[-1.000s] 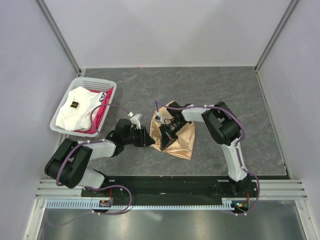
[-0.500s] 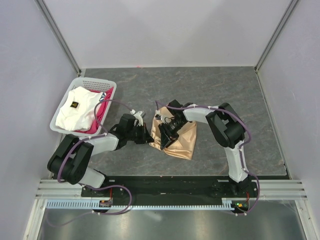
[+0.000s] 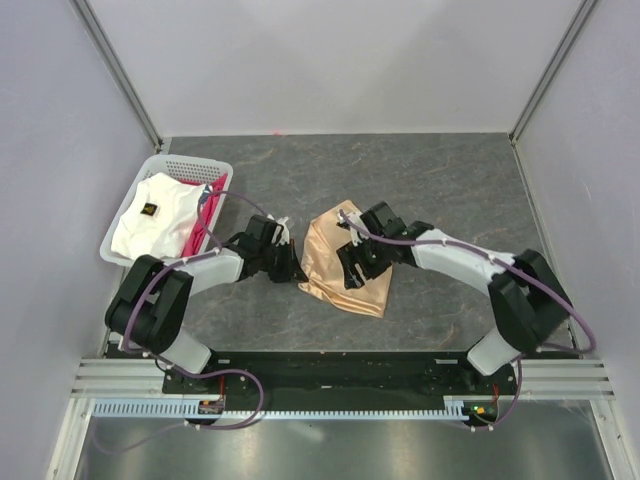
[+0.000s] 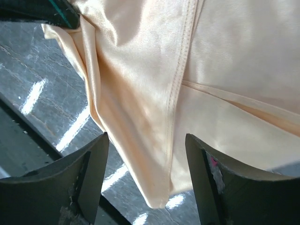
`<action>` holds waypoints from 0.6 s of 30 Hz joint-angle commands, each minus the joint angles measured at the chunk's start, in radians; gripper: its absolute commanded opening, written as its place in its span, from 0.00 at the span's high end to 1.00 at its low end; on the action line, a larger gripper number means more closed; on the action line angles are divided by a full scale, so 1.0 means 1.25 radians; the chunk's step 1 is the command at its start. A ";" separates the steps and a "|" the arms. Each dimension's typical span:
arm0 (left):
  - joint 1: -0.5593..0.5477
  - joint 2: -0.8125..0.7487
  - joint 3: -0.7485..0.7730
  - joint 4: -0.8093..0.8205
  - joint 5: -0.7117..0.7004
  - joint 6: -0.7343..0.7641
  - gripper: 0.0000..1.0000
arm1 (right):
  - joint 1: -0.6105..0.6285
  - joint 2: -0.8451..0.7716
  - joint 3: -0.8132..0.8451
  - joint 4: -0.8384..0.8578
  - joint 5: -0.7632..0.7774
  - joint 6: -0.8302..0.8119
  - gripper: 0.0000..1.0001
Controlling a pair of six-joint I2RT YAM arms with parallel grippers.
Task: Fold the napkin, place the utensils inside, and roll it up
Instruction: Roll the napkin with the utensil
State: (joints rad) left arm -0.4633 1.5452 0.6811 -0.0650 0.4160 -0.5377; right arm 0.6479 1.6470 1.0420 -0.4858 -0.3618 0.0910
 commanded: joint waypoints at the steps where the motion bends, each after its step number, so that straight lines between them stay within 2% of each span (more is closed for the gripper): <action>1: 0.007 0.028 0.037 -0.109 0.022 -0.003 0.98 | 0.061 -0.130 -0.082 0.132 0.197 -0.011 0.24; 9: 0.021 0.061 0.059 -0.147 0.068 0.002 0.98 | 0.229 -0.117 -0.079 0.165 0.357 -0.030 0.23; 18: 0.032 0.077 0.071 -0.163 0.088 0.006 0.98 | 0.332 -0.025 -0.052 0.163 0.434 -0.038 0.23</action>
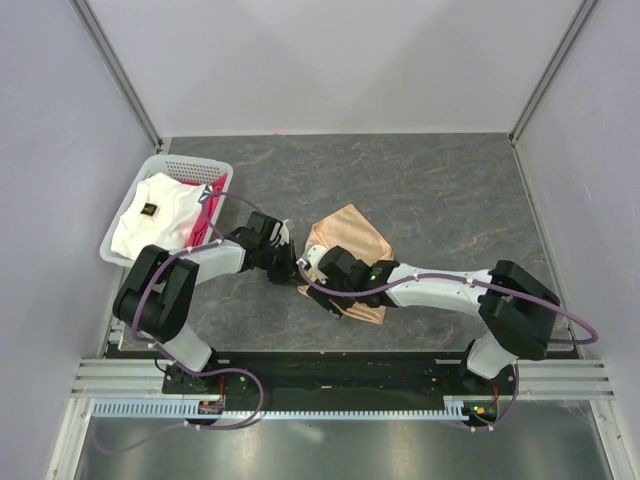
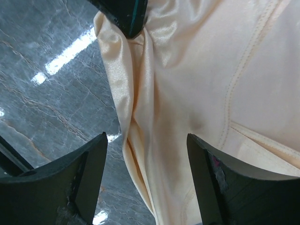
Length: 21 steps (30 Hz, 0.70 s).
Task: Fold the napkin, place the utensils inside, and roll it up
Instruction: Roll the napkin with the utensil
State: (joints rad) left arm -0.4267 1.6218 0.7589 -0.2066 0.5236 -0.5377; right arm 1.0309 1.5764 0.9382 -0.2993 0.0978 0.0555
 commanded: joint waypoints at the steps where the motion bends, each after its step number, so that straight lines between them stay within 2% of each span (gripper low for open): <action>1: 0.004 0.016 0.009 -0.051 0.002 0.006 0.98 | 0.032 0.038 0.035 0.014 0.073 -0.009 0.23; 5: 0.005 0.014 0.010 -0.053 0.002 0.006 0.98 | 0.064 0.070 0.042 0.014 0.081 -0.001 0.25; 8: 0.005 0.016 0.010 -0.054 0.005 0.006 0.98 | 0.070 0.102 0.048 0.008 0.093 0.011 0.32; 12: 0.006 0.016 0.011 -0.053 0.013 0.010 0.98 | 0.070 0.134 0.059 -0.006 0.101 0.026 0.53; 17: 0.006 0.011 0.013 -0.042 0.027 0.012 0.98 | 0.063 0.164 0.068 -0.033 0.064 0.018 0.72; 19: 0.010 0.008 0.014 -0.038 0.028 0.008 0.94 | 0.052 0.175 0.074 -0.042 0.011 0.011 0.80; 21: 0.020 -0.009 0.013 -0.034 0.022 0.002 0.80 | 0.043 0.191 0.083 -0.055 -0.053 0.012 0.85</action>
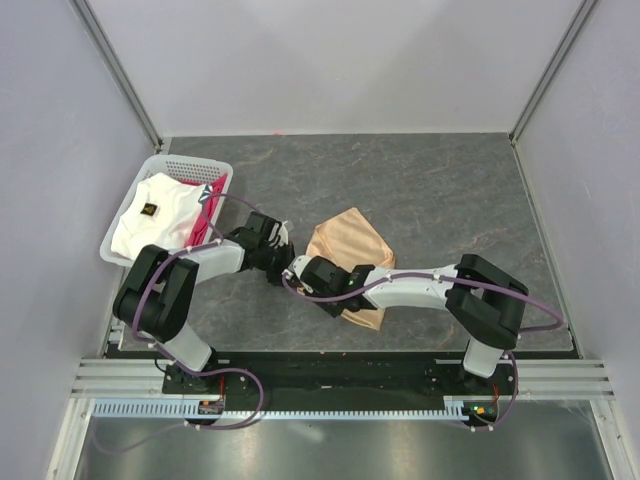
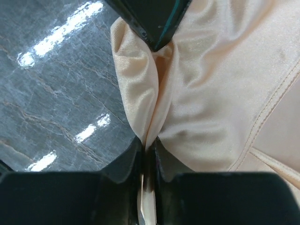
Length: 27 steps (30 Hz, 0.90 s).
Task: Fold the napkin, place the utensils inside, and roll it up
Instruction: Roll the napkin with the utensil
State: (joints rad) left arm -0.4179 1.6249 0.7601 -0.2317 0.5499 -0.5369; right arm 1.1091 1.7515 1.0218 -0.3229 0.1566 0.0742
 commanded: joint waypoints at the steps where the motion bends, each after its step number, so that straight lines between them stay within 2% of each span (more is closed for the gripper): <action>1: 0.016 -0.019 0.009 -0.009 -0.002 0.000 0.67 | -0.032 0.055 0.018 -0.041 -0.123 -0.004 0.87; 3: 0.032 -0.052 0.001 -0.002 -0.014 -0.009 0.53 | -0.047 0.065 0.021 -0.045 -0.195 -0.004 0.93; 4: 0.037 -0.064 -0.003 0.002 -0.020 -0.011 0.41 | -0.062 0.068 0.022 -0.046 -0.221 -0.004 0.96; 5: 0.042 -0.088 -0.010 0.004 -0.030 -0.016 0.35 | -0.072 0.070 0.024 -0.047 -0.247 -0.004 1.00; 8: 0.061 -0.135 -0.036 0.010 -0.091 -0.026 0.22 | -0.115 0.081 0.039 -0.058 -0.361 -0.008 1.00; 12: 0.066 -0.183 -0.086 0.050 -0.127 -0.042 0.17 | -0.175 0.107 0.060 -0.069 -0.498 -0.014 1.00; 20: 0.063 -0.318 -0.231 0.256 -0.063 -0.042 0.12 | -0.244 0.183 0.096 -0.078 -0.736 -0.031 1.00; 27: 0.059 -0.304 -0.260 0.292 -0.034 -0.042 0.09 | -0.301 0.248 0.123 -0.075 -0.853 -0.040 1.00</action>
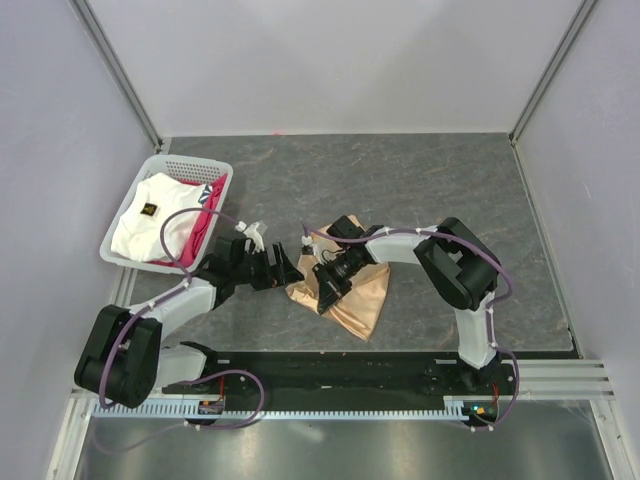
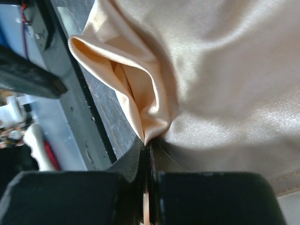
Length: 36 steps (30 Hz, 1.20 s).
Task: Fold the napkin, place the utensils inside, and roll it up
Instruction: Roll the napkin with the utensil
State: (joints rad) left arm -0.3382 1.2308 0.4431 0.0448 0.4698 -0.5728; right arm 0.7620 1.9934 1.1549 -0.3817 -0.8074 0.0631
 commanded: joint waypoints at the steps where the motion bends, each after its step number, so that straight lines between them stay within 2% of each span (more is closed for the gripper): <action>1: -0.004 0.029 -0.004 0.072 0.035 -0.009 0.09 | -0.028 0.062 0.022 -0.028 -0.092 -0.032 1.00; 11: -0.036 0.101 0.006 0.071 0.071 0.000 0.09 | -0.065 0.131 0.043 -0.039 -0.136 -0.043 1.00; 14: -0.040 0.116 0.011 0.071 0.068 0.000 0.15 | -0.070 0.144 0.046 -0.044 -0.142 -0.043 1.00; 18: -0.041 0.138 0.019 0.065 0.064 0.005 0.32 | -0.073 0.152 0.049 -0.048 -0.147 -0.064 1.00; 23: -0.042 0.149 0.020 0.062 0.064 0.008 0.43 | -0.076 0.155 0.052 -0.049 -0.147 -0.065 1.00; 26: -0.044 0.159 0.022 0.062 0.060 0.009 0.53 | -0.077 0.155 0.053 -0.049 -0.147 -0.065 1.00; 30: -0.044 0.176 0.033 0.051 0.066 0.009 0.75 | -0.078 0.142 0.055 -0.049 -0.135 -0.059 1.00; 32: -0.044 0.186 0.038 0.046 0.067 0.009 0.82 | -0.081 0.127 0.060 -0.049 -0.125 -0.051 1.00; 35: -0.044 0.193 0.057 0.019 0.062 0.009 0.98 | -0.082 0.098 0.063 -0.051 -0.103 -0.032 0.94; 36: -0.044 0.197 0.063 0.007 0.057 0.009 0.98 | -0.082 0.089 0.064 -0.051 -0.092 -0.026 0.90</action>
State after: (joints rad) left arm -0.3889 1.4555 0.4782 0.0990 0.5571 -0.5751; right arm 0.6712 2.1410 1.2201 -0.4419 -1.0565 0.0479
